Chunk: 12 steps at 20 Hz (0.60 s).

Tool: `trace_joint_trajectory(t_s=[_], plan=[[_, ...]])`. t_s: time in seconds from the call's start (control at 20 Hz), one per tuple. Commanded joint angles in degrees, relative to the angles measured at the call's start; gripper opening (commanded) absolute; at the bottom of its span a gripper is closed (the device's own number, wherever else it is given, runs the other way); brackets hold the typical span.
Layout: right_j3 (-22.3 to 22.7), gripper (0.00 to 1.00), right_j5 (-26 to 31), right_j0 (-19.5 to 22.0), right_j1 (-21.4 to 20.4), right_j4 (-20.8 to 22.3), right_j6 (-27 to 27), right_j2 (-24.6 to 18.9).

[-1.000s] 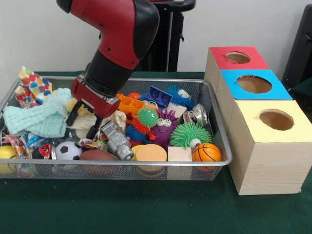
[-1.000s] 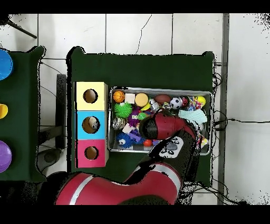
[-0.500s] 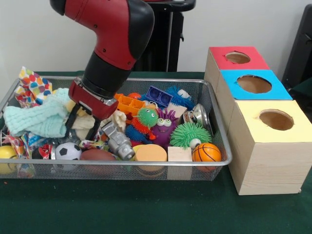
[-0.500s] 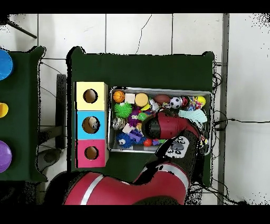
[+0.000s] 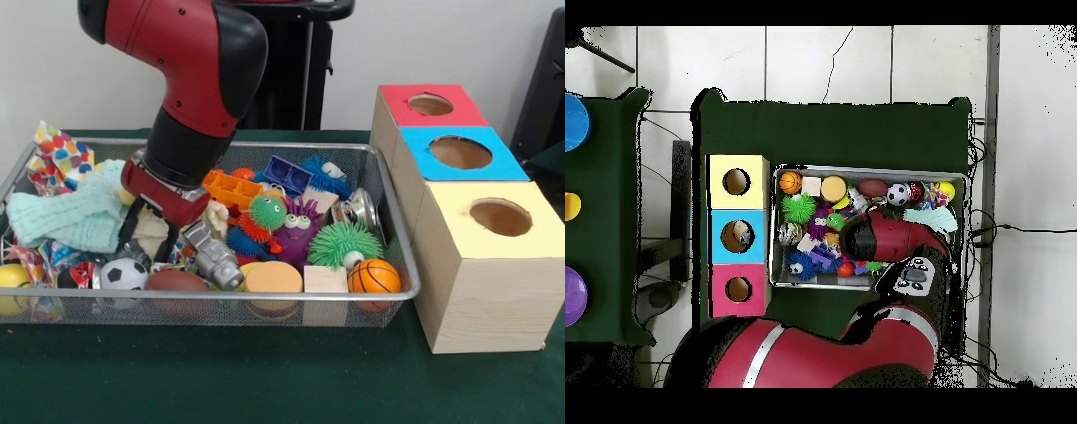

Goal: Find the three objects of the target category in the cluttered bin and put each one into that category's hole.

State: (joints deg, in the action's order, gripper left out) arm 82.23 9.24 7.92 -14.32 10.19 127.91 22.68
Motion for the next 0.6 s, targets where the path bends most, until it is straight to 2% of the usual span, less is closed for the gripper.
trace_joint_trajectory(t_s=[0.05, 0.45, 0.6], plan=[[-1.3, 1.00, 12.2, 0.4, 4.9, -3.3, 3.4, -7.6], [-1.8, 1.00, 22.2, -4.3, 6.1, -7.4, 8.4, -1.6], [-2.8, 1.00, 24.0, -3.5, 6.5, -7.3, 6.2, -2.3]])
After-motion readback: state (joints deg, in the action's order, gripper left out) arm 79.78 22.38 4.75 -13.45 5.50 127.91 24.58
